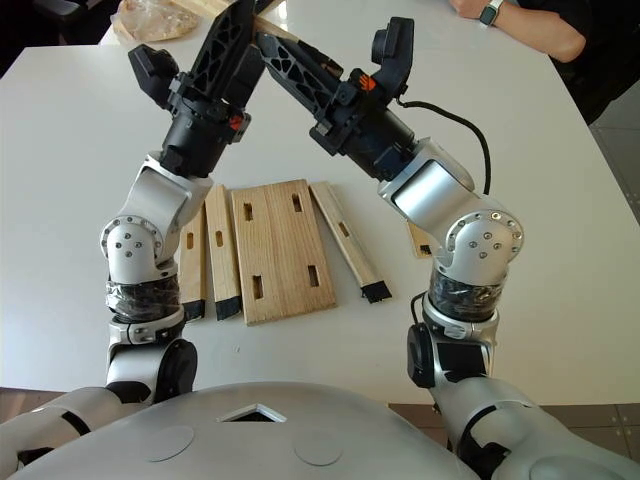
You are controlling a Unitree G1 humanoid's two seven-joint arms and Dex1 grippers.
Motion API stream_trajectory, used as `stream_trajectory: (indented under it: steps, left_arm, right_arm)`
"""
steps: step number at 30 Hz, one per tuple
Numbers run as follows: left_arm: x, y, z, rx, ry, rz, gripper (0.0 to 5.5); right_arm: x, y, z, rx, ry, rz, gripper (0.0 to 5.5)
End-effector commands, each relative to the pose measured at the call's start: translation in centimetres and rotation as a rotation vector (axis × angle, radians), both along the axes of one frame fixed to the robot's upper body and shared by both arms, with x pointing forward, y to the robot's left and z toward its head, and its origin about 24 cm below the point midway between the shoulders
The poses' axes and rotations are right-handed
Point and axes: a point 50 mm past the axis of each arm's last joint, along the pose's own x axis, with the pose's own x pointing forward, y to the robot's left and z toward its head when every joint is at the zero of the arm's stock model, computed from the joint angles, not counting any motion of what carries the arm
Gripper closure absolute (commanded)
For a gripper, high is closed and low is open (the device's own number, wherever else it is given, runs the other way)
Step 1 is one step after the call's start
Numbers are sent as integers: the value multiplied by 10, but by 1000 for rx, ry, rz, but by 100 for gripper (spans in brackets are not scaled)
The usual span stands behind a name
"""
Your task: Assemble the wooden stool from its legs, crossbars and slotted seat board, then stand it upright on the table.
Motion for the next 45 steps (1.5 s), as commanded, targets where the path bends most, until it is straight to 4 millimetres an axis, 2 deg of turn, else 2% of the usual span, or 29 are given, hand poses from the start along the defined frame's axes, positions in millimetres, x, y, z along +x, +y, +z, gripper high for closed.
stream_trajectory:
  steps: [1, 5, 10, 19, 25, 35, 45]
  left_arm:
    - [1, 11, 9, 10, -33, 5, 170]
    - [-17, 24, 13, 86, -120, -96, 170]
    - [-38, 29, 16, 192, -211, -269, 170]
    - [-40, 32, 27, 195, -244, -313, 170]
    - [-43, 37, 30, 167, -240, -289, 170]
    - [-47, 43, 27, 145, -239, -305, 324]
    - [-50, 46, 20, 231, -243, -340, 326]
  right_arm:
    - [-5, -8, 0, 7, -17, 20, 343]
    - [-10, -14, 0, 18, -19, 80, 343]
    - [-20, -22, -4, 29, -31, 230, 343]
    - [-19, -47, -12, -34, -50, 319, 343]
    - [-19, -51, -16, -45, -56, 333, 343]
    - [-20, -53, -18, -50, -66, 346, 343]
    - [-19, -60, -23, -88, -61, 331, 343]
